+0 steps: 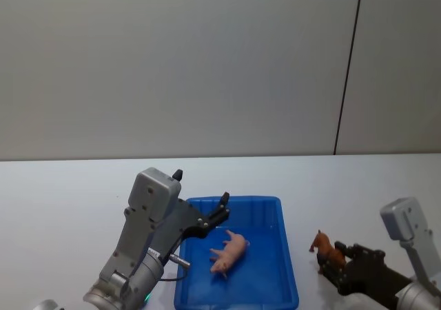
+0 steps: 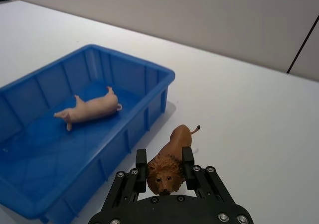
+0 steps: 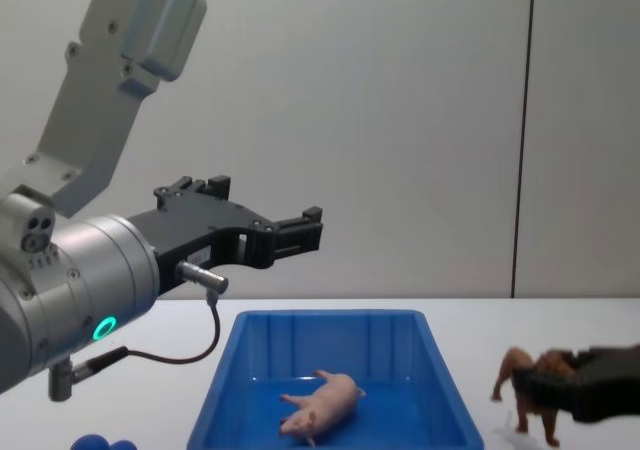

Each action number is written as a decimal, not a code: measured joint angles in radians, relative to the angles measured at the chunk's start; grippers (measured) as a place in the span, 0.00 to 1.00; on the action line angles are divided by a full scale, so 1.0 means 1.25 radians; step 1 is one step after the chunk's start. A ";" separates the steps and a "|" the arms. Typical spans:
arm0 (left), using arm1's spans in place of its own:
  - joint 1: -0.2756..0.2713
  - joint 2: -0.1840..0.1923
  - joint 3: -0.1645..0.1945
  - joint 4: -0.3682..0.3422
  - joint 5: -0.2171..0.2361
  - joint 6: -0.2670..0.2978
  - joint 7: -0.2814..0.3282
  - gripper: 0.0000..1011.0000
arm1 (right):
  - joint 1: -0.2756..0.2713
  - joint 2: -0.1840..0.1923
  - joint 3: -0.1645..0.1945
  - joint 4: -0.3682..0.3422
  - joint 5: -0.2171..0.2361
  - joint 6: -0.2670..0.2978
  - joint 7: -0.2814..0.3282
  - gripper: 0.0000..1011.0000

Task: Pick up the two dolls from the table and place them into the box.

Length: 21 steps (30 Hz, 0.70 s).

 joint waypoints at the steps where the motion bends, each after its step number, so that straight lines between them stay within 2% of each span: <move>1: 0.000 0.000 0.000 0.000 0.000 0.000 0.000 0.99 | 0.000 0.001 0.001 -0.007 -0.003 -0.006 -0.001 0.40; 11: 0.000 0.000 0.000 0.000 0.000 0.000 0.000 0.99 | 0.015 0.001 0.003 -0.053 -0.023 -0.041 0.008 0.40; 17: 0.000 0.000 0.000 0.000 0.000 0.000 0.000 0.99 | 0.038 -0.011 -0.003 -0.071 -0.035 -0.050 0.041 0.40; 21: 0.000 0.000 0.000 0.000 0.000 0.000 0.000 0.99 | 0.061 -0.029 -0.014 -0.069 -0.044 -0.046 0.073 0.40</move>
